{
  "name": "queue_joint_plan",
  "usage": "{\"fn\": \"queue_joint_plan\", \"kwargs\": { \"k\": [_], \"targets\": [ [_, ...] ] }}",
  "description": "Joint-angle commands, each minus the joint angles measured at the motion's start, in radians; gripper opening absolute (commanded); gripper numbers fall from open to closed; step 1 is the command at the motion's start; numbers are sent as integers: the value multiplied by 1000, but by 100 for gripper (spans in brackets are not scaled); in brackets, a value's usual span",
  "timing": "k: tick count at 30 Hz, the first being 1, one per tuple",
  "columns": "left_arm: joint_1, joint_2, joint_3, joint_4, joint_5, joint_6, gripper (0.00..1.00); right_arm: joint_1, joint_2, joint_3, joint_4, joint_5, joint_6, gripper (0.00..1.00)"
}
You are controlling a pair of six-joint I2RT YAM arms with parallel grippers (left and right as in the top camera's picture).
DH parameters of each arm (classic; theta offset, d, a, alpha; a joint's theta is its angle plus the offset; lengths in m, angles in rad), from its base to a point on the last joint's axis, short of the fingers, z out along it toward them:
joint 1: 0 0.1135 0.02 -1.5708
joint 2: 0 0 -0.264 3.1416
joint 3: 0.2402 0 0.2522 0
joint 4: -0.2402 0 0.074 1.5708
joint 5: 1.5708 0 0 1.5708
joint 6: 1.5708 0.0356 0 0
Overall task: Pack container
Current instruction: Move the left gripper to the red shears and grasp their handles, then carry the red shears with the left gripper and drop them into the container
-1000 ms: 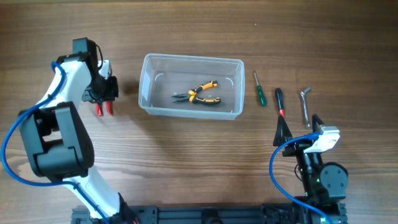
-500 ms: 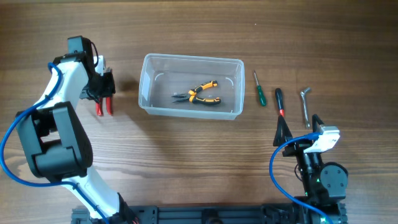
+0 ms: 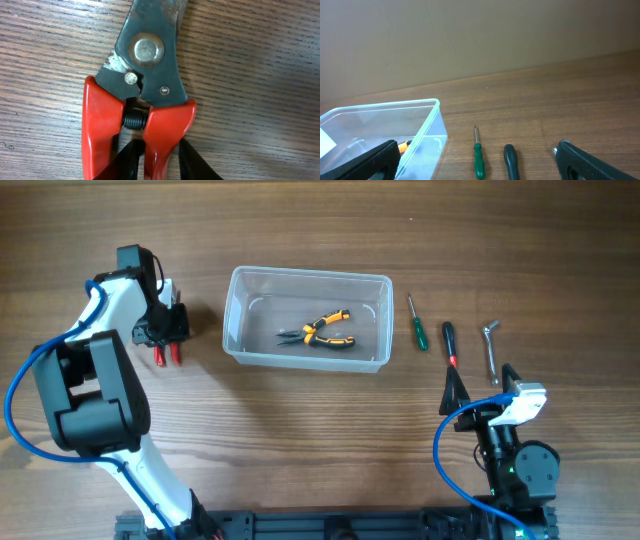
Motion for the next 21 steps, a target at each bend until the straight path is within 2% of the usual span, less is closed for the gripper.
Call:
{"fn": "queue_joint_plan", "kwargs": {
  "k": [1,6,13,21],
  "targets": [
    [3,65,-10,-5,39,-10,21,5,-6,-2,6,-8,11,100],
    [3,64,-10,-5,41,-10,4,5,-6,-2,6,-8,11,100],
    [4,39,-8,-5,39,-10,4,5,-6,-2,6,-8,11,100],
    [3,-119,138,-19,-102,11,4,5,-6,-2,6,-8,11,100]
  ]
}}
